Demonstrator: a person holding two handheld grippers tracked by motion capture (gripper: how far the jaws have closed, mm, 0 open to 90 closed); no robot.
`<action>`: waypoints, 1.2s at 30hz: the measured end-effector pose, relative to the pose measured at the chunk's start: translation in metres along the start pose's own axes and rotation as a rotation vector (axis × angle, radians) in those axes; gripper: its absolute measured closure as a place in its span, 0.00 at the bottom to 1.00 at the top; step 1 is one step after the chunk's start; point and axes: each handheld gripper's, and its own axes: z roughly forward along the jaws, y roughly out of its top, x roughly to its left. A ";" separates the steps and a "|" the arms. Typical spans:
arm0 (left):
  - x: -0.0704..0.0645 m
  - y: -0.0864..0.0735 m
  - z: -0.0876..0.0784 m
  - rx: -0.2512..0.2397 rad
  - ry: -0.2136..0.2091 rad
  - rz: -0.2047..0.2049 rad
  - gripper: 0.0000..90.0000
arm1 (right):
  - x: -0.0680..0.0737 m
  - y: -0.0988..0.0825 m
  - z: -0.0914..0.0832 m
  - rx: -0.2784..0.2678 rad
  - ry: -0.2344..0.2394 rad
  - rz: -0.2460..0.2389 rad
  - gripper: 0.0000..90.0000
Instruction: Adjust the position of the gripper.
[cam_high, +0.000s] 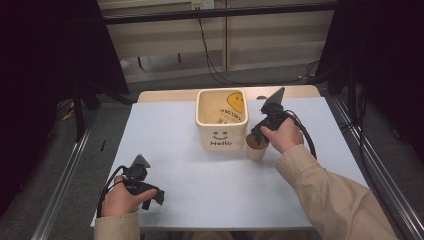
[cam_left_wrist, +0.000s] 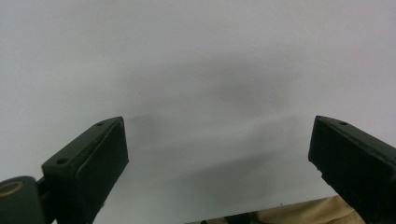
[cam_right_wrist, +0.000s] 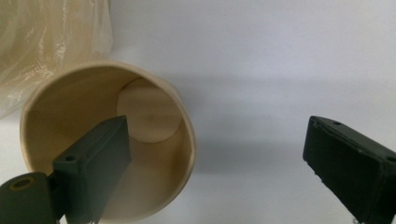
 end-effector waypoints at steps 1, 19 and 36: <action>0.000 0.000 0.000 0.002 0.002 0.001 0.05 | 0.000 0.000 -0.001 0.014 -0.016 0.005 0.08; 0.001 0.000 -0.001 0.004 0.006 0.006 0.05 | -0.006 0.002 -0.042 -0.013 0.001 0.010 0.09; -0.002 0.001 -0.002 0.007 0.005 0.012 0.05 | -0.010 0.011 -0.094 -0.047 0.026 0.023 0.08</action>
